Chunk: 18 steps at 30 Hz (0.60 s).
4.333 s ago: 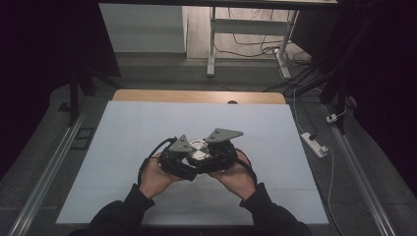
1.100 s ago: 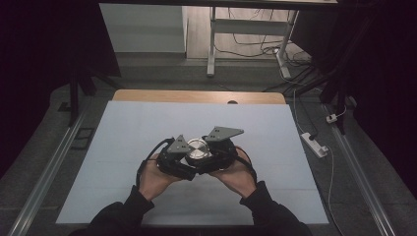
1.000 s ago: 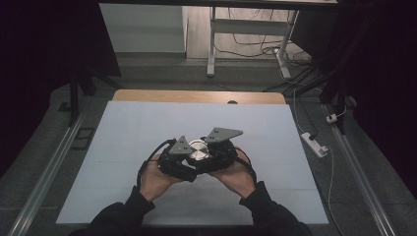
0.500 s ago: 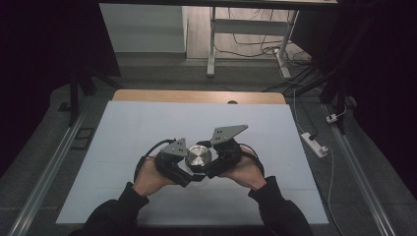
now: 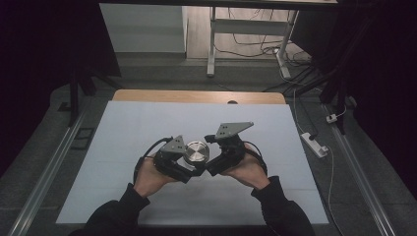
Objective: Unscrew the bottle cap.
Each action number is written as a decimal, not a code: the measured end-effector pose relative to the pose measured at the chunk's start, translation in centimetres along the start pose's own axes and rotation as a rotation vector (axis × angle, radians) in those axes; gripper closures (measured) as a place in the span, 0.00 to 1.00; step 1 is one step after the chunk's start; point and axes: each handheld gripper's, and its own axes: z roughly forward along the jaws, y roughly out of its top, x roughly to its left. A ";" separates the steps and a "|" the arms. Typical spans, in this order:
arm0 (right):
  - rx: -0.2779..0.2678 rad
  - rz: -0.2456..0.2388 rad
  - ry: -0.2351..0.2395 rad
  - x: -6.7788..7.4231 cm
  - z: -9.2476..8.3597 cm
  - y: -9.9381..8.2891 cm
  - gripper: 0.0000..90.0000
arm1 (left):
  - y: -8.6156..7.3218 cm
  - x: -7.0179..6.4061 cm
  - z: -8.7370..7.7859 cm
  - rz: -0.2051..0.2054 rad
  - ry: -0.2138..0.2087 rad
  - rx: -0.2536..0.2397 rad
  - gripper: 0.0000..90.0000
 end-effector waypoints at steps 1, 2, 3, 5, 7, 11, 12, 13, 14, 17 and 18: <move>0.016 0.010 -0.062 0.4 0.3 0.1 0.03 | 0.0 0.0 0.0 -0.006 0.031 0.005 0.17; 0.016 0.010 -0.062 0.4 0.3 0.1 0.03 | 0.0 -0.1 0.1 -0.011 0.048 0.008 0.17; 0.028 0.006 -0.108 0.9 0.6 0.1 0.05 | 0.1 -0.2 0.1 -0.017 0.068 0.012 0.17; 0.023 0.010 -0.141 1.4 1.2 0.1 0.06 | 0.1 -0.5 0.3 -0.029 0.095 0.017 0.17; 0.027 0.023 -0.181 1.7 1.6 0.1 0.09 | 0.3 -0.8 0.5 -0.031 0.118 0.025 0.17; 0.021 0.044 -0.199 1.8 1.9 -0.1 0.17 | 0.5 -1.4 0.7 -0.017 0.130 0.032 0.17; 0.021 0.049 -0.202 1.9 1.9 -0.1 0.20 | 0.5 -1.4 0.6 -0.018 0.124 0.030 0.17; 0.024 0.040 -0.198 1.8 1.8 -0.1 0.21 | 0.6 -1.4 0.6 -0.018 0.121 0.028 0.17; 0.024 0.040 -0.198 1.8 1.8 -0.1 0.21 | 0.6 -1.4 0.6 -0.014 0.113 0.028 0.17; 0.038 0.005 -0.167 1.8 1.5 0.0 0.21 | 0.5 -1.2 0.5 -0.004 0.061 0.023 0.17; 0.040 -0.009 -0.149 1.7 1.4 0.0 0.21 | 0.5 -1.0 0.4 0.005 0.038 0.020 0.17</move>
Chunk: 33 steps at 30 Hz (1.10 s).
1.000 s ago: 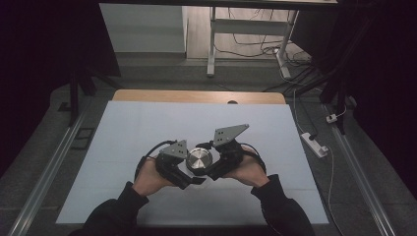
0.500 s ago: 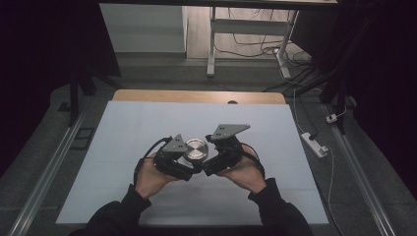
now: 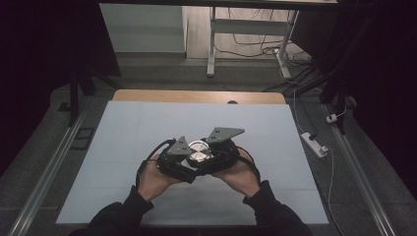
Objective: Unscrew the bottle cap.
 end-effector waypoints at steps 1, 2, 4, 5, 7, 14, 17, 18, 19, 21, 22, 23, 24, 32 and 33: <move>0.003 -0.033 0.050 -0.3 -0.3 0.0 0.21 | -0.1 0.1 0.0 0.004 -0.029 -0.010 0.17; 0.003 -0.033 0.050 -0.3 -0.3 0.0 0.21 | -0.1 0.2 -0.1 0.007 -0.050 -0.015 0.17; 0.000 -0.052 0.138 -0.9 -0.5 -0.1 0.21 | -0.2 0.4 -0.2 0.024 -0.131 -0.028 0.17; -0.002 -0.064 0.168 -1.1 -0.6 -0.1 0.21 | -0.2 0.4 -0.2 0.024 -0.131 -0.028 0.17; -0.005 -0.076 0.199 -1.2 -0.7 -0.2 0.21 | -0.2 0.5 -0.3 0.058 -0.181 -0.023 0.17; -0.003 -0.137 0.324 -1.9 -1.3 -0.6 0.20 | -0.2 0.2 -0.1 0.090 -0.227 -0.025 0.17; -0.020 -0.116 0.293 -1.9 -1.2 -0.5 0.16 | -0.1 0.3 -0.2 0.063 -0.167 -0.027 0.17; -0.029 -0.091 0.272 -1.9 -1.3 -0.4 0.12 | -0.2 0.3 -0.3 0.052 -0.146 -0.027 0.17; -0.031 -0.078 0.259 -1.9 -1.4 -0.3 0.11 | -0.2 0.4 -0.3 0.035 -0.119 -0.030 0.17; -0.011 -0.049 0.176 -1.8 -1.5 0.0 0.07 | -0.3 0.6 -0.5 0.012 -0.050 -0.029 0.17; -0.011 -0.049 0.176 -1.8 -1.5 0.0 0.07 | -0.3 0.6 -0.5 0.004 -0.028 -0.031 0.17; 0.003 -0.031 0.128 -1.5 -1.3 0.1 0.07 | -0.3 0.6 -0.5 -0.008 0.002 -0.030 0.17; 0.003 -0.031 0.128 -1.5 -1.3 0.1 0.07 | -0.3 0.6 -0.5 -0.015 0.014 -0.029 0.17; -0.001 0.030 -0.007 -0.2 0.0 0.0 0.13 | -0.2 -0.2 -0.1 -0.036 0.112 -0.013 0.17; -0.007 0.036 -0.023 0.0 0.2 -0.1 0.19 | -0.1 -0.3 0.0 -0.036 0.116 -0.012 0.17</move>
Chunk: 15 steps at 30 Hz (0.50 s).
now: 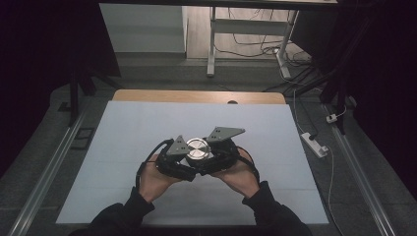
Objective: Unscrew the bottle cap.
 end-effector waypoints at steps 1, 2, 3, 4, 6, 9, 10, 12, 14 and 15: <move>0.000 0.000 0.000 0.0 0.0 0.0 0.19 | 0.0 -0.1 0.0 0.002 -0.002 0.002 0.17; -0.012 0.008 -0.004 -0.1 0.0 -0.2 0.20 | 0.1 -0.1 0.0 0.004 -0.005 0.001 0.17; -0.012 0.008 -0.004 -0.1 0.0 -0.2 0.20 | 0.1 0.0 0.0 0.002 -0.010 -0.001 0.17; -0.015 0.009 0.003 -0.2 0.0 -0.2 0.20 | 0.1 0.1 0.0 0.004 -0.021 -0.001 0.17; -0.014 -0.018 0.037 -0.4 -0.1 -0.2 0.20 | 0.0 0.4 -0.2 0.017 -0.061 -0.005 0.17; -0.012 -0.027 0.077 -0.6 -0.3 -0.2 0.20 | -0.1 0.9 -0.3 0.028 -0.150 -0.020 0.17; -0.017 -0.040 0.128 -0.9 -0.5 -0.2 0.20 | -0.2 1.0 -0.4 0.033 -0.175 -0.024 0.17; -0.016 -0.046 0.154 -1.0 -0.6 -0.2 0.20 | -0.2 1.2 -0.4 0.053 -0.229 -0.029 0.17; -0.020 -0.058 0.196 -1.3 -0.7 -0.2 0.20 | -0.3 1.4 -0.4 0.059 -0.273 -0.030 0.17; -0.022 -0.064 0.220 -1.4 -0.8 -0.3 0.20 | -0.3 1.5 -0.4 0.063 -0.286 -0.032 0.17</move>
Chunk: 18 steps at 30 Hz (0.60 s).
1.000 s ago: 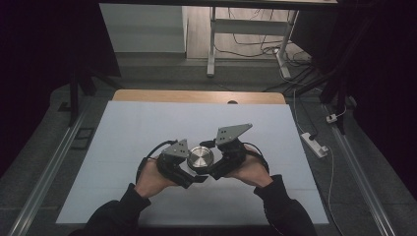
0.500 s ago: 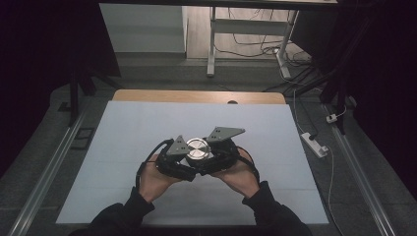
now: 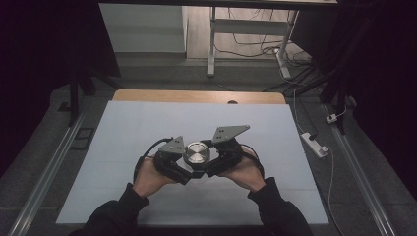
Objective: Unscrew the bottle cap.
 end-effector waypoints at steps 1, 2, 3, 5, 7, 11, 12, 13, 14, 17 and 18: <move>-0.004 -0.001 0.013 -0.1 -0.1 0.0 0.20 | -0.1 0.0 0.0 0.001 -0.013 0.000 0.17; -0.012 0.001 0.031 -0.2 -0.2 -0.1 0.20 | -0.1 0.1 0.1 0.000 -0.016 0.002 0.17; -0.012 0.001 0.031 -0.2 -0.2 -0.1 0.20 | -0.1 0.1 0.2 0.003 -0.017 0.006 0.17; -0.008 -0.004 0.026 -0.3 -0.2 -0.1 0.20 | -0.2 0.1 0.3 0.007 -0.012 0.015 0.17; -0.009 -0.001 0.022 -0.4 -0.3 -0.1 0.20 | -0.3 0.2 0.3 0.010 -0.005 0.026 0.17; -0.011 0.001 0.014 -0.5 -0.3 -0.1 0.20 | -0.4 0.3 0.5 0.003 0.010 0.029 0.17; -0.007 0.002 0.009 -0.5 -0.3 -0.1 0.21 | -0.4 0.3 0.5 -0.001 0.009 0.028 0.17; -0.004 0.004 0.008 -0.5 -0.3 -0.1 0.21 | -0.4 0.3 0.5 -0.006 0.009 0.025 0.17; -0.004 0.001 0.004 -0.5 -0.2 -0.2 0.21 | -0.4 0.3 0.5 -0.007 0.012 0.026 0.17; -0.001 0.004 -0.002 -0.5 -0.1 -0.2 0.21 | -0.4 0.3 0.5 -0.010 0.017 0.020 0.17; 0.001 0.005 -0.001 -0.5 -0.1 -0.2 0.21 | -0.4 0.3 0.5 -0.012 0.016 0.015 0.17</move>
